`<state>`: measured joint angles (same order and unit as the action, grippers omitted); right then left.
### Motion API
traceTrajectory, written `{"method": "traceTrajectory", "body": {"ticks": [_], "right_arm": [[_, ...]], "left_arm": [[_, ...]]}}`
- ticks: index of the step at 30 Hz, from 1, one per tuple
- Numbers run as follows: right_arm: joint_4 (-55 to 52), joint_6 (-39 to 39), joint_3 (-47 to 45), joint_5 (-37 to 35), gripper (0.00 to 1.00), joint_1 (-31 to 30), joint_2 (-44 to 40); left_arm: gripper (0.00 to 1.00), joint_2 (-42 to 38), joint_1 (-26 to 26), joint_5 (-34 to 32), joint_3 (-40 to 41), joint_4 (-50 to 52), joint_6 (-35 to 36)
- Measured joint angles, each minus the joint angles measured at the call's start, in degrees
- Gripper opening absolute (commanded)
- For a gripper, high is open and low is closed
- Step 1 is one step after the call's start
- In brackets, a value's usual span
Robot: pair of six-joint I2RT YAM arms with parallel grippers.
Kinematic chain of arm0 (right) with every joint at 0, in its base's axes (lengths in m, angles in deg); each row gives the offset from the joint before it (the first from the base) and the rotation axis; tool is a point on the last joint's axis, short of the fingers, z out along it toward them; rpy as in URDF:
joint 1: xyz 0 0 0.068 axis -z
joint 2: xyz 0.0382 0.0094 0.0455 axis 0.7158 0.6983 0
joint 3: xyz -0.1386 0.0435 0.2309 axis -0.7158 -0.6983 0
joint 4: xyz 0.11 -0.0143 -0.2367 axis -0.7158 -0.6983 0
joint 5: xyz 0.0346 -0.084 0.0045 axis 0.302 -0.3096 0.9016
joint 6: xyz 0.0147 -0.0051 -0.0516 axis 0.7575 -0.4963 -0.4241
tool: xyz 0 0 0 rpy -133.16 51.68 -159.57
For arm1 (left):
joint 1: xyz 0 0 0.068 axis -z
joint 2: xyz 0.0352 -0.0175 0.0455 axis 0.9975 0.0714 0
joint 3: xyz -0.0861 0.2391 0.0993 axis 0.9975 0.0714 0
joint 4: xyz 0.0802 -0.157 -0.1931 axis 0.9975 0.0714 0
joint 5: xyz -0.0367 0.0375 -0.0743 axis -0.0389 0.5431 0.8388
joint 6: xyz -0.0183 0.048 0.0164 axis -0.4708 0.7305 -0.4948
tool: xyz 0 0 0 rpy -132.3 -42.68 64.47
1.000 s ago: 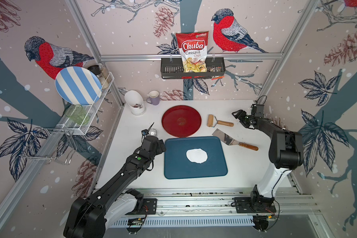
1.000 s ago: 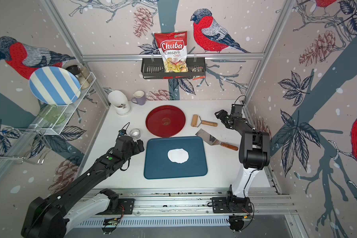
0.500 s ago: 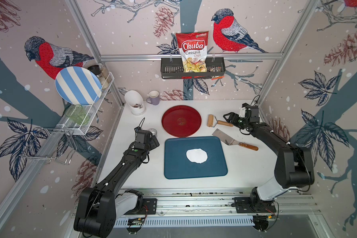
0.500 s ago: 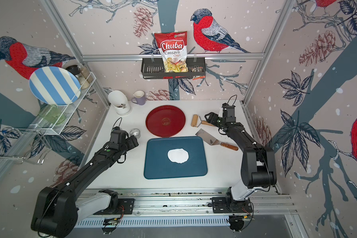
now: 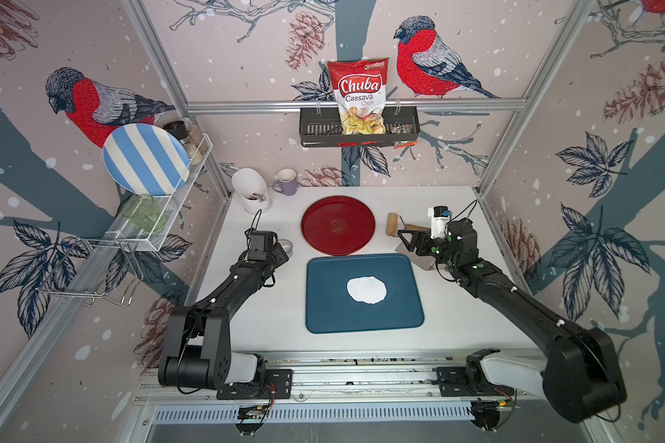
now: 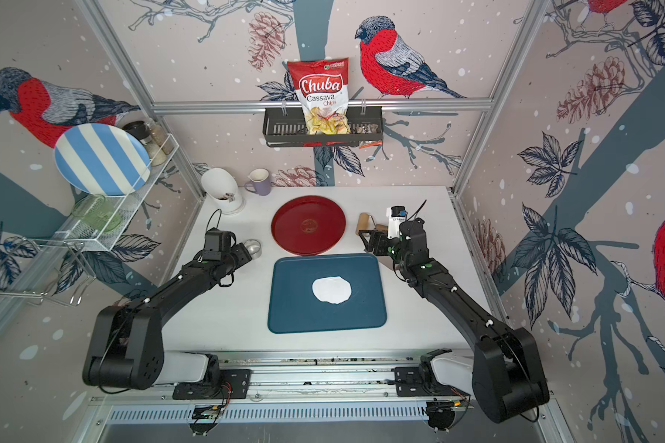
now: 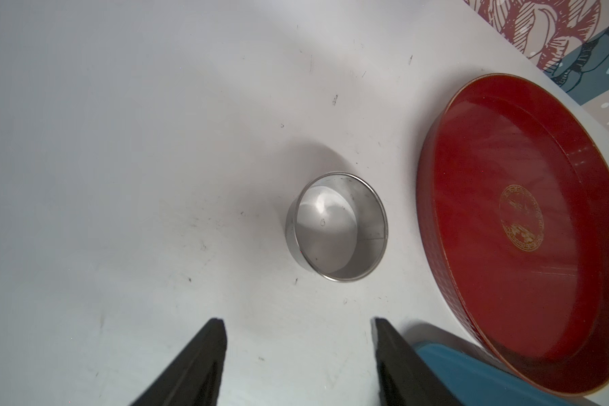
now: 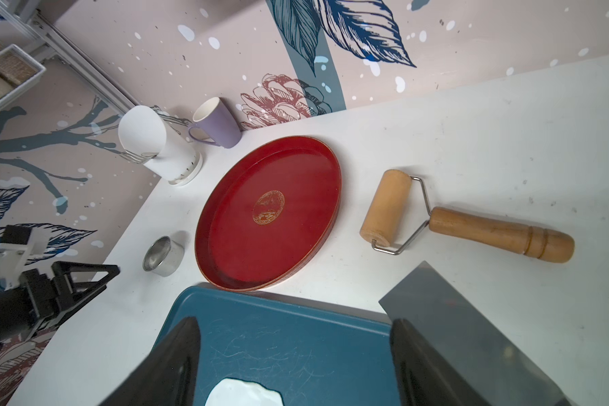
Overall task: Roll out the dumpling wrappers from the dough
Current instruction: Pick up the dumpling mold from the center of the board.
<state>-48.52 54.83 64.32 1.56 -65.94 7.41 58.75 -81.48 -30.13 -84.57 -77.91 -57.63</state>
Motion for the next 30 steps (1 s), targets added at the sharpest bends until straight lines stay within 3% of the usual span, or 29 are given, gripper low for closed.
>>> {"method": "traceTrajectory", "body": {"ticks": [4, 30], "right_arm": [[3.72, 0.00, -2.78, -0.39, 0.75, -0.44, -2.54], [7.63, 0.44, -4.22, -0.33, 0.75, -0.74, -1.18]], "left_arm": [[0.54, 4.90, -0.63, 0.81, -2.43, -0.74, 0.57], [0.23, 18.82, -3.82, 3.61, -10.34, -3.37, 4.52]]}}
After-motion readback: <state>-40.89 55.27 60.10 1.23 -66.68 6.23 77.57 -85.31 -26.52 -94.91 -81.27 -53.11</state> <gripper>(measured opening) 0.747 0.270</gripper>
